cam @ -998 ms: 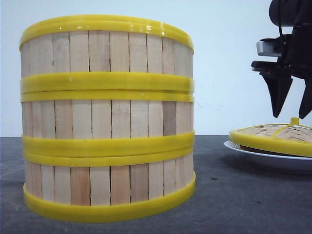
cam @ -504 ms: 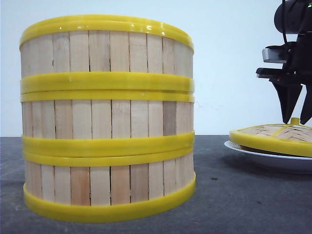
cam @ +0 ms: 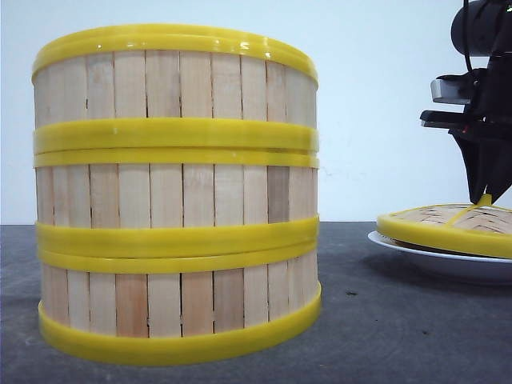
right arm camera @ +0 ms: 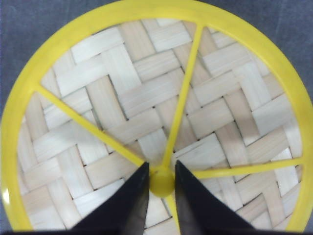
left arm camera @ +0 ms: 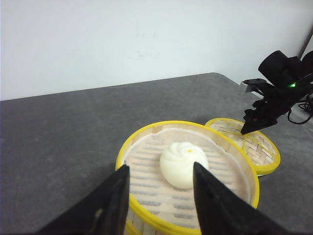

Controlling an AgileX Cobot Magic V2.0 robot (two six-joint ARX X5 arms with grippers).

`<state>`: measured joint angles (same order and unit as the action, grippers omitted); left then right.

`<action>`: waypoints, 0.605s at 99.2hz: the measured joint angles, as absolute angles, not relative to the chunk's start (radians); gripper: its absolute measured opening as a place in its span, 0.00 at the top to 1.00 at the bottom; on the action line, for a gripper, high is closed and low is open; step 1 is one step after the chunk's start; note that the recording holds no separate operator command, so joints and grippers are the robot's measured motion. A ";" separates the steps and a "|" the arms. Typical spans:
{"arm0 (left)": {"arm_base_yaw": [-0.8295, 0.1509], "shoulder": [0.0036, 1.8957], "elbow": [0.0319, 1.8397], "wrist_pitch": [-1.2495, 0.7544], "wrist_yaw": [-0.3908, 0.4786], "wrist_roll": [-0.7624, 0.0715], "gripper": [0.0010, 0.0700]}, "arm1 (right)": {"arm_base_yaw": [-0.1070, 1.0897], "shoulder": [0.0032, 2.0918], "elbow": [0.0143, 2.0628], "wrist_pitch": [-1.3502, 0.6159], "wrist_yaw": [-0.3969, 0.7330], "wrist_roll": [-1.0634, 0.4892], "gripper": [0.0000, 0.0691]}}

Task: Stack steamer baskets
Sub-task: 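Reach the right gripper to the woven lid and grasp its center knob, then lift the lid off the white plate and lower it onto the stack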

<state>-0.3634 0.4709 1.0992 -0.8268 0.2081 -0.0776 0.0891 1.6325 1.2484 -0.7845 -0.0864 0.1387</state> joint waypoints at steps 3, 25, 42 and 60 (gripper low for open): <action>-0.363 0.471 1.099 -0.827 0.208 -0.078 0.67 | 0.089 1.631 1.245 -0.781 -0.086 0.139 0.88; -0.363 0.471 1.099 -0.827 0.208 -0.077 0.67 | 0.089 1.627 1.239 -0.776 -0.087 0.139 0.92; -0.363 0.471 1.099 -0.826 0.208 -0.072 0.67 | 0.089 1.627 1.249 -0.798 -0.087 0.138 0.92; -0.363 0.471 1.099 -0.827 0.208 -0.071 0.67 | 0.089 1.615 1.305 -0.888 -0.087 0.132 0.92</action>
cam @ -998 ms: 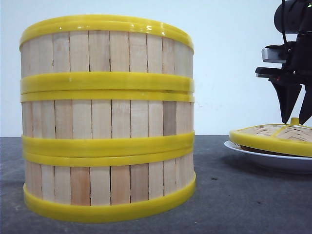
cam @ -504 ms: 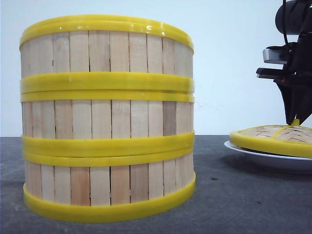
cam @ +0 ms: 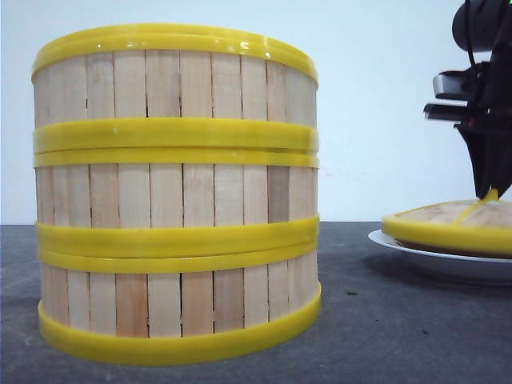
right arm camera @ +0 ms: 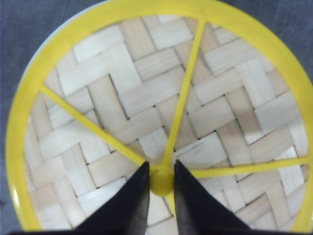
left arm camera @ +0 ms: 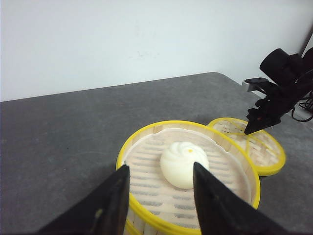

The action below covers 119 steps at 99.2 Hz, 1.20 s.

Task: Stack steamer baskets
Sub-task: 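Lift the lid off the white plate and lower it onto the stack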

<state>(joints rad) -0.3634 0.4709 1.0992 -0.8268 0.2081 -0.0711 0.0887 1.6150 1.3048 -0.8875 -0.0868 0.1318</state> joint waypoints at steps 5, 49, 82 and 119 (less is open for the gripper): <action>-0.363 0.471 1.099 -0.827 0.208 -0.071 0.67 | 0.089 1.600 1.335 -0.907 -0.087 0.129 0.92; -0.363 0.471 1.099 -0.827 0.208 -0.071 0.67 | 0.173 1.508 1.692 -1.110 -0.158 0.088 0.92; -0.363 0.471 1.099 -0.827 0.208 -0.071 0.67 | 0.491 1.507 1.845 -1.076 -0.162 0.087 0.92; -0.363 0.471 1.099 -0.827 0.208 -0.071 0.67 | 0.780 1.579 1.845 -1.031 -0.156 0.089 0.92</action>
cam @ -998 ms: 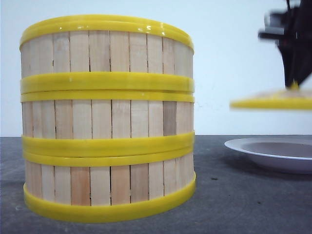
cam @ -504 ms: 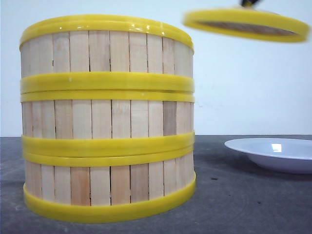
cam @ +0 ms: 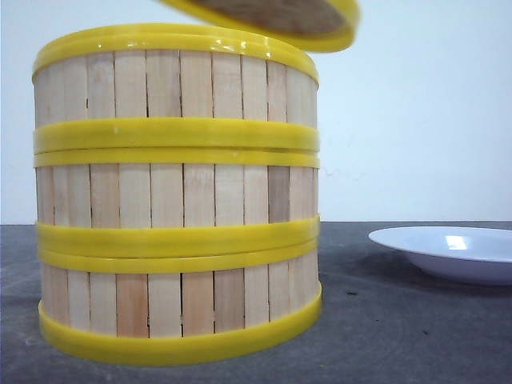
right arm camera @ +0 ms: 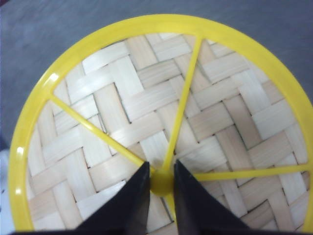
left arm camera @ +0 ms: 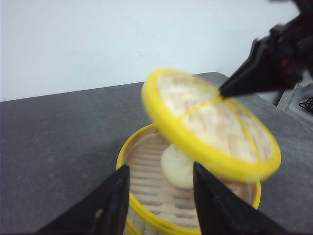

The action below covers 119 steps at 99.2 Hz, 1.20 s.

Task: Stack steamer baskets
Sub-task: 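Lift the lid off the white plate and lower it onto the stack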

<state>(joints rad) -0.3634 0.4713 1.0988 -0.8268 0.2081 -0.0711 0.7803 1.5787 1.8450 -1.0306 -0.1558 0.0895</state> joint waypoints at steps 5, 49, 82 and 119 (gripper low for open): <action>-0.363 0.471 1.099 -0.827 0.208 -0.071 0.67 | 0.801 1.593 1.845 -1.029 -0.154 0.089 0.92; -0.363 0.471 1.098 -0.827 0.208 -0.071 0.67 | 0.851 1.680 1.845 -1.034 -0.118 0.079 0.92; -0.363 0.471 1.098 -0.828 0.208 -0.071 0.67 | 0.870 1.715 1.845 -1.028 -0.120 0.075 0.92; -0.363 0.471 1.098 -0.834 0.208 -0.071 0.67 | 0.870 1.718 1.845 -1.013 -0.120 0.075 0.92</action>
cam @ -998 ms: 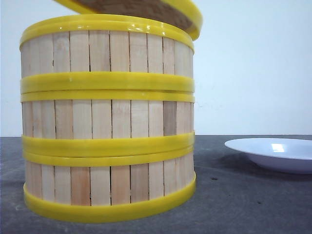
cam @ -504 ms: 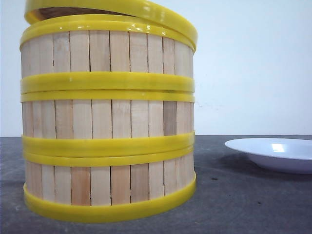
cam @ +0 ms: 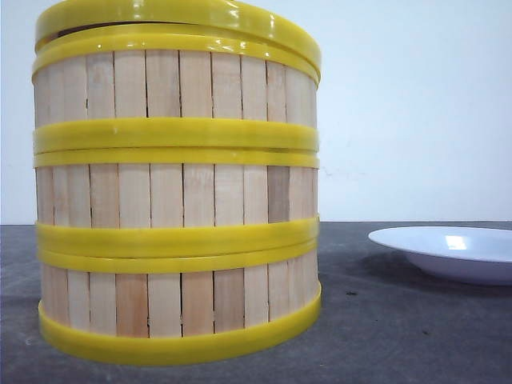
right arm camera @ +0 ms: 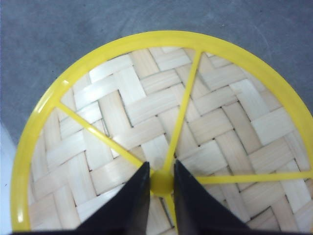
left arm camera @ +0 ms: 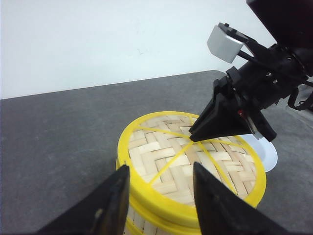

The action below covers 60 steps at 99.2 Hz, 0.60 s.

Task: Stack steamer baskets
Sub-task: 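Lift the lid off the white plate and lower it onto the stack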

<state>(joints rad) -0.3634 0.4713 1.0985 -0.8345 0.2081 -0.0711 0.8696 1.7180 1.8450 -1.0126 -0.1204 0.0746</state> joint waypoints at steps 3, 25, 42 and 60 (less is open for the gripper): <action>-0.363 0.471 1.098 -0.834 0.208 -0.071 0.67 | 0.870 1.723 1.845 -1.010 -0.121 0.075 0.92; -0.363 0.471 1.098 -0.841 0.208 -0.071 0.67 | 0.871 1.736 1.845 -1.008 -0.120 0.075 0.92; -0.363 0.471 1.098 -0.856 0.208 -0.071 0.67 | 0.881 1.736 1.845 -1.005 -0.111 0.075 0.92; -0.363 0.471 1.098 -0.857 0.208 -0.071 0.67 | 0.894 1.736 1.845 -1.001 -0.103 0.075 0.92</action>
